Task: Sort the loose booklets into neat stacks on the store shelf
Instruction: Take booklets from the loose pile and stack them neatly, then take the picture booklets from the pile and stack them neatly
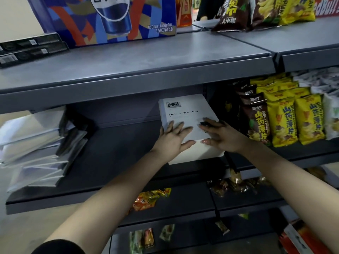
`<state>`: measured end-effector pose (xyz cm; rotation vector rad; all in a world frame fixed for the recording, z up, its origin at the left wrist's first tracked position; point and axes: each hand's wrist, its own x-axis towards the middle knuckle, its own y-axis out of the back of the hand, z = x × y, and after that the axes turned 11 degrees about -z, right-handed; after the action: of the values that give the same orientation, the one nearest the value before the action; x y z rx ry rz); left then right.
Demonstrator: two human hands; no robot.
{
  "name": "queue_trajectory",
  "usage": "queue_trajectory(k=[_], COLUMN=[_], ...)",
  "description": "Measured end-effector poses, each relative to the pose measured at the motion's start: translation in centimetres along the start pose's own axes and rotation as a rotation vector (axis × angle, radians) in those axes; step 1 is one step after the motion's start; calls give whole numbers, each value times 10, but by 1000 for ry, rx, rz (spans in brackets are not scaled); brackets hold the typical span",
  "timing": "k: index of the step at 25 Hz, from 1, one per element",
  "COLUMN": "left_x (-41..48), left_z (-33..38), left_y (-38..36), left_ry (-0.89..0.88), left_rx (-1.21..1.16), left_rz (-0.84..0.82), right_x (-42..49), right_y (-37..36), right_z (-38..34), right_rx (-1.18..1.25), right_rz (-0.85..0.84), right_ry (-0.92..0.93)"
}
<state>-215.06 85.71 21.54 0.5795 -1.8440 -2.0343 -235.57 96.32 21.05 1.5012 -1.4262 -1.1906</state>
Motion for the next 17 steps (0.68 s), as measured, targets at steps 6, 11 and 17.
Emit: queue_trajectory(k=[6, 11, 17], left_x=[-1, 1, -15], left_z=[1, -1, -11], left_y=[-1, -2, 9], left_ry=[9, 0, -44], left_rx=[-2, -44, -46], left_rz=[16, 22, 21], right_x=[-1, -6, -2], right_y=[11, 18, 36], right_z=[-6, -9, -44], right_rx=[20, 21, -34], right_rz=[-68, -78, -112], right_ry=[9, 40, -153])
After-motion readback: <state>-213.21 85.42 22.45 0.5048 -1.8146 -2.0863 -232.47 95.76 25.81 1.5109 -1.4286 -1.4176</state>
